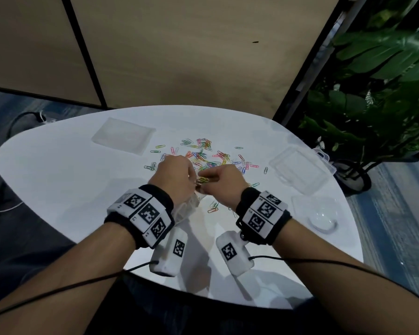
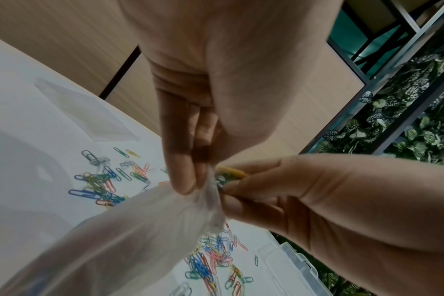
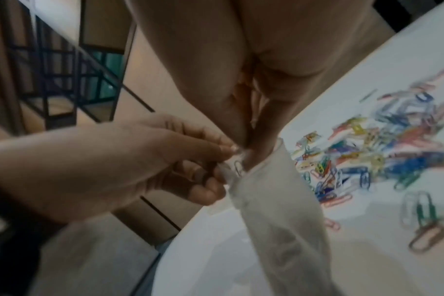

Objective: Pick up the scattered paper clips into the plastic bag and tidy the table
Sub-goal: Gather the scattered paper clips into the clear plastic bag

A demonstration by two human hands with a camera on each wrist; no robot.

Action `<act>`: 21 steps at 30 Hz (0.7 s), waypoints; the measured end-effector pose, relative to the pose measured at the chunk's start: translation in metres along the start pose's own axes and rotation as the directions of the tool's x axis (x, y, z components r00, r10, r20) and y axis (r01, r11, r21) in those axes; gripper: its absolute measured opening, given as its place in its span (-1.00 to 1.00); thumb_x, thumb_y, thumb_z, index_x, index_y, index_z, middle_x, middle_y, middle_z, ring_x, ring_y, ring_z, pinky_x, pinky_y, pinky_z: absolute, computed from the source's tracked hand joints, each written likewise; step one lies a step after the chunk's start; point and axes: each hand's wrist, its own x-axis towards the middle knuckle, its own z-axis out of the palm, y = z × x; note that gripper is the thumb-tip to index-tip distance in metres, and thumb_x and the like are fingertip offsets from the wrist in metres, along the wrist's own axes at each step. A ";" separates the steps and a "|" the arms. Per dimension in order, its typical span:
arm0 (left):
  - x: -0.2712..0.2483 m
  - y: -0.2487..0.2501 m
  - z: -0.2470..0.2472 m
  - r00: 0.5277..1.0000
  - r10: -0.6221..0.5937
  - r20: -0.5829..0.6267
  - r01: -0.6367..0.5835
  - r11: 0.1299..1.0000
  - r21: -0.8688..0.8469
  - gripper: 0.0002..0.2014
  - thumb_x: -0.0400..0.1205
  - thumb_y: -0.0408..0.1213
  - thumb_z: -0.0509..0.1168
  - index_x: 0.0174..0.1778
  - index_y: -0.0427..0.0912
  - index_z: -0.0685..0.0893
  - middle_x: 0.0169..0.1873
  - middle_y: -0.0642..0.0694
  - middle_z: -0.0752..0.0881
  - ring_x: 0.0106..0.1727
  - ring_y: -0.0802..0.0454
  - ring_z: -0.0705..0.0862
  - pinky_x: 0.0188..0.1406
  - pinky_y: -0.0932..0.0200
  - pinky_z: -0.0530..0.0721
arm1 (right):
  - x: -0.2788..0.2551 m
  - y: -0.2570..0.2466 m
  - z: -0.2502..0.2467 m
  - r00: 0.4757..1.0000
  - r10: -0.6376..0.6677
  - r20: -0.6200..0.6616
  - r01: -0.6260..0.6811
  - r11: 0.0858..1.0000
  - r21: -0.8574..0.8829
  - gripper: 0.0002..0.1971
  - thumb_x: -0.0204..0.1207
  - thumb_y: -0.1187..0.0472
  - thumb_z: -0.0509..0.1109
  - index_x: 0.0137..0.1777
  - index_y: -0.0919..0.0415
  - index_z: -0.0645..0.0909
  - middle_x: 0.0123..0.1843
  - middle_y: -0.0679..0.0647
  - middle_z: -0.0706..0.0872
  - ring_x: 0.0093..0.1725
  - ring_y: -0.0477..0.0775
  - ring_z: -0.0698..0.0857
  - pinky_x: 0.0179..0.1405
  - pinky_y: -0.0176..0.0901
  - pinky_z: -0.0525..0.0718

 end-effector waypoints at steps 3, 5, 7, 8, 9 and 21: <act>0.000 0.000 0.002 1.000 -0.003 0.002 0.003 1.000 -0.019 -0.82 0.58 -0.37 0.30 -0.23 -0.01 0.73 -0.30 -0.16 0.77 -0.21 -0.15 0.81 0.03 -0.02 0.80 | -0.004 -0.008 0.002 0.990 -0.140 0.018 0.139 0.950 -0.280 -0.87 0.50 0.35 0.42 -0.04 0.24 0.79 -0.25 0.18 0.84 -0.23 0.11 0.84 -0.23 -0.12 0.80; 0.000 0.001 0.001 1.000 0.003 0.008 -0.003 1.000 -0.028 -0.84 0.61 -0.38 0.31 -0.15 -0.07 0.77 -0.30 -0.17 0.79 -0.21 -0.14 0.81 0.05 -0.01 0.80 | -0.003 -0.011 0.000 0.971 -0.218 0.097 0.236 0.825 -0.513 -0.83 0.53 0.25 0.41 0.04 0.22 0.81 -0.14 0.15 0.83 -0.08 0.12 0.81 -0.10 -0.12 0.75; 0.000 0.001 -0.001 1.000 0.001 -0.007 -0.001 0.999 -0.040 -0.84 0.62 -0.40 0.31 -0.12 -0.10 0.78 -0.27 -0.17 0.80 -0.20 -0.13 0.82 0.06 -0.01 0.80 | -0.002 -0.012 -0.006 0.952 -0.210 0.221 0.302 0.757 -0.580 -0.72 0.56 0.18 0.42 0.23 0.19 0.75 0.07 0.12 0.82 0.07 0.08 0.76 0.17 -0.08 0.69; 0.001 -0.001 -0.002 1.000 -0.003 -0.017 0.003 0.999 -0.044 -0.84 0.62 -0.40 0.31 -0.14 -0.10 0.77 -0.24 -0.18 0.81 -0.20 -0.14 0.82 0.05 -0.01 0.80 | 0.001 -0.012 -0.010 0.940 -0.203 0.274 0.322 0.792 -0.518 -0.72 0.56 0.18 0.42 0.25 0.18 0.74 0.09 0.10 0.83 0.07 0.04 0.78 0.19 -0.10 0.70; 0.003 -0.003 -0.003 1.000 -0.004 -0.027 0.002 0.999 -0.048 -0.84 0.62 -0.41 0.31 -0.17 -0.09 0.75 -0.24 -0.19 0.80 -0.19 -0.15 0.81 0.05 -0.02 0.80 | 0.005 -0.012 -0.017 0.931 -0.195 0.307 0.315 0.856 -0.410 -0.75 0.57 0.21 0.43 0.21 0.18 0.76 0.05 0.09 0.84 0.00 0.01 0.81 0.12 -0.13 0.73; 0.003 -0.032 -0.021 1.000 0.012 -0.025 -0.012 1.000 -0.007 -0.84 0.62 -0.39 0.28 -0.12 -0.05 0.73 -0.14 -0.19 0.75 -0.20 -0.15 0.73 0.04 -0.05 0.79 | 0.115 0.132 -0.080 0.958 0.195 -0.209 -0.285 0.688 -0.667 -0.50 0.76 0.14 -0.03 0.64 0.33 0.18 0.64 0.37 0.25 0.60 0.36 0.30 0.56 0.11 0.29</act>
